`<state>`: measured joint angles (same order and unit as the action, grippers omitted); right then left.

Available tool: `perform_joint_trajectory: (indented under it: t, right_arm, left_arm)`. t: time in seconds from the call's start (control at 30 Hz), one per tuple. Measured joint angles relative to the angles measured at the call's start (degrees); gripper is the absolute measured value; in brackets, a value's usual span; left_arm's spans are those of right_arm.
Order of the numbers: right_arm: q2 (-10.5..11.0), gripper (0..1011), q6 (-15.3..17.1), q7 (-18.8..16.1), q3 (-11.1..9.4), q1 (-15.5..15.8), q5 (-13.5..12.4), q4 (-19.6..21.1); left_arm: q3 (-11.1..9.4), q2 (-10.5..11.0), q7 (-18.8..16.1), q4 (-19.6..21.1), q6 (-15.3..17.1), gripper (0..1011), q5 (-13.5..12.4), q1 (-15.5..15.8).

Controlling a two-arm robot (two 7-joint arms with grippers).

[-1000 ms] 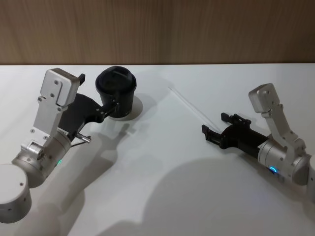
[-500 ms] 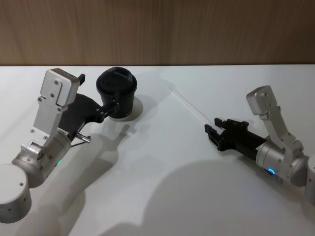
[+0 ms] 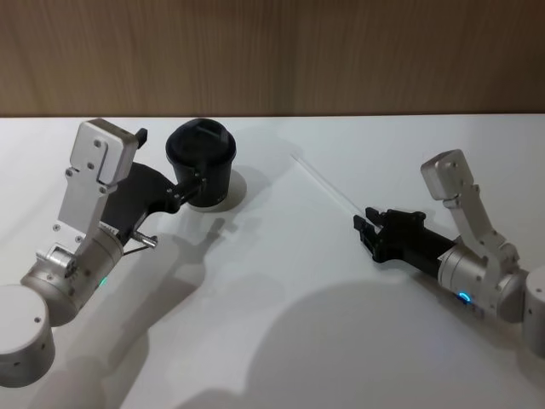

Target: Pick up the straw with one hand, pass it to the other hand, and insert it into the cup.

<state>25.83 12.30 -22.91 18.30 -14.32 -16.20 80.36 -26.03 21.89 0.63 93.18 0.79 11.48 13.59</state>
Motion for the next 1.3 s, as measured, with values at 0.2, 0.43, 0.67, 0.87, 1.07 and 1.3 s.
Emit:
perform_joint_trajectory:
  t: [0.2,0.43,0.67,0.87,1.07,1.3]
  right_arm:
    - [-0.3,197,0.0,0.2,0.0,0.0,0.1,-0.1]
    - [-0.6,153,0.0,0.5,-0.4,0.0,0.2,-0.1]
    - [-0.6,83,-0.3,0.8,-1.0,0.2,0.1,0.4]
    - [-0.3,42,-0.7,1.1,-1.9,0.5,-0.5,1.3]
    - [-0.1,19,-1.6,1.2,-3.1,0.5,-1.7,3.4]
    - [0.3,4,-2.5,1.1,-4.5,0.5,-3.3,6.1]
  left_arm:
    - [0.0,0.0,0.0,0.0,0.0,1000,0.0,0.0]
    - [0.0,0.0,0.0,0.0,0.0,1000,0.0,0.0]
    - [0.0,0.0,0.0,0.0,0.0,1000,0.0,0.0]
    - [0.0,0.0,0.0,0.0,0.0,1000,0.0,0.0]
    - [0.0,0.0,0.0,0.0,0.0,1000,0.0,0.0]
    - [0.0,0.0,0.0,0.0,0.0,1000,0.0,0.0]
